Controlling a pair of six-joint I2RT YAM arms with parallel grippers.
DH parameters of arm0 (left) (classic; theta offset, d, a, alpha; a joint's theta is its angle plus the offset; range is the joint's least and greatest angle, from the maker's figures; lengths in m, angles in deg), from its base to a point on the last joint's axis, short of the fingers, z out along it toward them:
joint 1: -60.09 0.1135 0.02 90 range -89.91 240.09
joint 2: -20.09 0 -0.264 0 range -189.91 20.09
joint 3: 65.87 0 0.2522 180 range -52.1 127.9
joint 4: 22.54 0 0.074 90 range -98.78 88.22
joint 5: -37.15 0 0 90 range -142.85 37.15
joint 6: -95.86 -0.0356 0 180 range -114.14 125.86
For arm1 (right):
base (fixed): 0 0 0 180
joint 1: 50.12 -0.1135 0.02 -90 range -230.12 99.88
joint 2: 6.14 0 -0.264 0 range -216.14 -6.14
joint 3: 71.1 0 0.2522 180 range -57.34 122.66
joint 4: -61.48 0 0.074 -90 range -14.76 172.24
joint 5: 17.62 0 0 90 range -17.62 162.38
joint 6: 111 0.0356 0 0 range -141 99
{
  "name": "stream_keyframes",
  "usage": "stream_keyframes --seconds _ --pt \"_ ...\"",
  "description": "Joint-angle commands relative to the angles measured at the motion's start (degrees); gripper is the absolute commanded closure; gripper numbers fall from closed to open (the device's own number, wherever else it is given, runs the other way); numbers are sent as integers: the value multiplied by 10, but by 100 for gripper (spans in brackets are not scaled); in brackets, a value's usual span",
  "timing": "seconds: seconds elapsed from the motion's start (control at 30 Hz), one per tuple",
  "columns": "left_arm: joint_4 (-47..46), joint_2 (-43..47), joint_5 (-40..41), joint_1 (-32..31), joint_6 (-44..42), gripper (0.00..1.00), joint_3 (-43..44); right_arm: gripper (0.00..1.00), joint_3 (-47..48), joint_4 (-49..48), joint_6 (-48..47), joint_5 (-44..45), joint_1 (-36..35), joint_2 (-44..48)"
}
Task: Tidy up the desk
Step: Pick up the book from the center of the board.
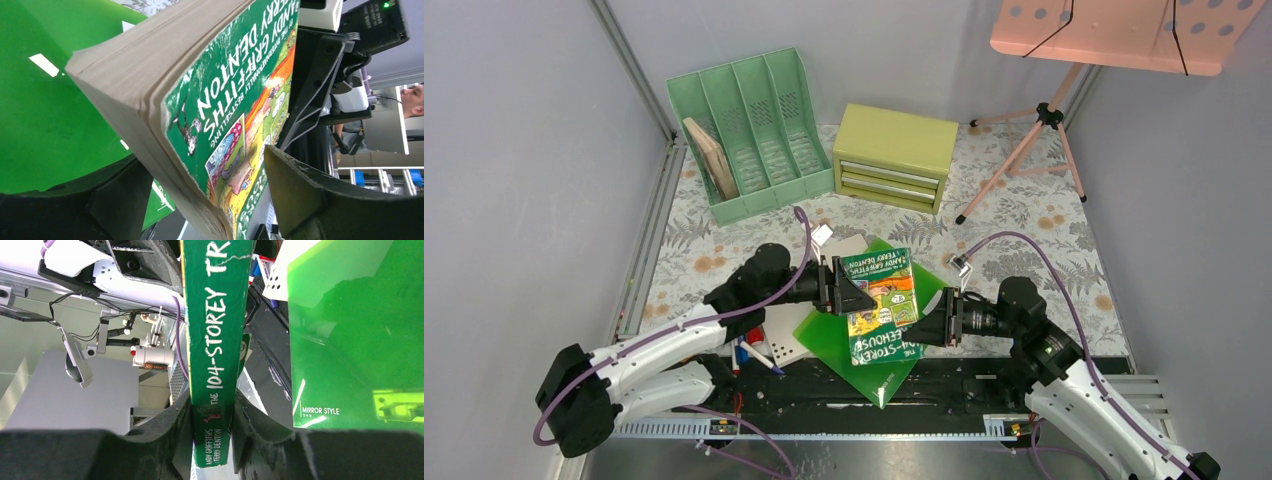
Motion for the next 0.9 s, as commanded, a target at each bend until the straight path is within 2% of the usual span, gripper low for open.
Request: stream_keyframes --seconds 0.0,0.2,0.27,0.3,0.37,0.4,0.43,0.57,0.63,0.7,0.87 --pt "-76 4 -38 -1 17 28 0 100 1 -55 -10 -5 -1 9" --pt "-86 15 -44 -1 26 55 -6 100 -13 -42 -22 10 -1 -1" --pt "-89 18 -47 -1 29 68 -7 100 -17 -42 -22 16 -1 -2" --pt "-91 18 -49 -2 31 74 -8 96 -18 -42 -22 19 -1 -3" --pt "-92 20 -52 -2 32 86 -9 87 -18 -44 -22 27 -1 -1" --pt "-91 22 -53 -1 33 91 -9 78 -18 -46 -21 32 -1 0" --pt "-92 22 -58 -1 32 99 -10 54 -11 -53 -19 42 -1 1" --pt "-99 21 -75 -2 36 100 -11 23 6 -58 -23 58 -1 -6" --pt "-110 20 -87 -3 36 100 -12 12 16 -59 -27 67 -1 -14" --pt "-121 19 -99 -5 39 100 -14 7 25 -59 -34 73 -1 -27" --pt "-144 16 -115 -20 44 100 -12 7 53 -69 -44 68 -1 -66"
